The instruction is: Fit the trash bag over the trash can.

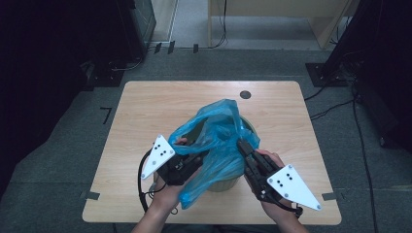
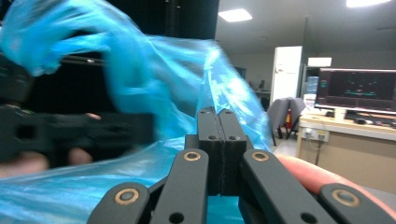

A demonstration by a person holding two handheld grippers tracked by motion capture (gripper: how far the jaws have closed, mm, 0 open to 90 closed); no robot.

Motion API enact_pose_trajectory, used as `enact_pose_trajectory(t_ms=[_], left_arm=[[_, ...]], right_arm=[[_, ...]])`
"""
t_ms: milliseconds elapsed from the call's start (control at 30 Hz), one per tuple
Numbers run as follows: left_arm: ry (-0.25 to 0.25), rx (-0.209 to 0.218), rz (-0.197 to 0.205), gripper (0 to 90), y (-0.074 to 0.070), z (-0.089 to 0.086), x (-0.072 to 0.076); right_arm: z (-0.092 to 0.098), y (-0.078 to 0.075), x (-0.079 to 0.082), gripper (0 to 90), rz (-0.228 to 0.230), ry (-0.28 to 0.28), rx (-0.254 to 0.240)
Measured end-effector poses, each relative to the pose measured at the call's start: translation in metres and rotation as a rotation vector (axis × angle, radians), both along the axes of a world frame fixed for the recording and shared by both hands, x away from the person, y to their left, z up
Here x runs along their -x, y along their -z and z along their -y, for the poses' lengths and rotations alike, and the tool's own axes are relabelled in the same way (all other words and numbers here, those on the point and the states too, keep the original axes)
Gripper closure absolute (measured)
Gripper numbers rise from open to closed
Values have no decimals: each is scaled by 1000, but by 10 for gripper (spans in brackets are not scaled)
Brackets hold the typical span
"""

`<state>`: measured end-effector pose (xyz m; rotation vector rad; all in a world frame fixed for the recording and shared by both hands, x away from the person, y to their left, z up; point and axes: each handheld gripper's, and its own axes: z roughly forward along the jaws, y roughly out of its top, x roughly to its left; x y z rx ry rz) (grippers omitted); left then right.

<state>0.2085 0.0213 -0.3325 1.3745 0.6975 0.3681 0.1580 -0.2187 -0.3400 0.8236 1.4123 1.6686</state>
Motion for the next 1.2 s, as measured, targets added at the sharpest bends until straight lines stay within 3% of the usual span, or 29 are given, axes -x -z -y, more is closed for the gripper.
enact_pose_trajectory(t_ms=[100,267,400,500,767,933,1100,1200], left_arm=[[-20,3,27,867,2,-13,3],[-46,16,19,878,10,-32,10],[-36,15,43,874,18,-43,21],[-28,-6,51,873,29,-54,30],[-15,-7,-9,873,57,-79,38],[-21,-38,-6,862,70,-91,38],[-26,-62,-58,840,92,-94,27],[-44,-48,-92,830,98,-96,19]], right_arm=[[13,2,3,900,-5,27,-3],[33,11,10,900,-10,65,7],[41,21,17,900,-30,70,11],[46,31,25,900,-33,72,43],[63,54,33,900,-83,103,73],[74,67,27,900,-119,118,91],[81,75,21,900,-143,130,100],[82,79,15,900,-162,131,109]])
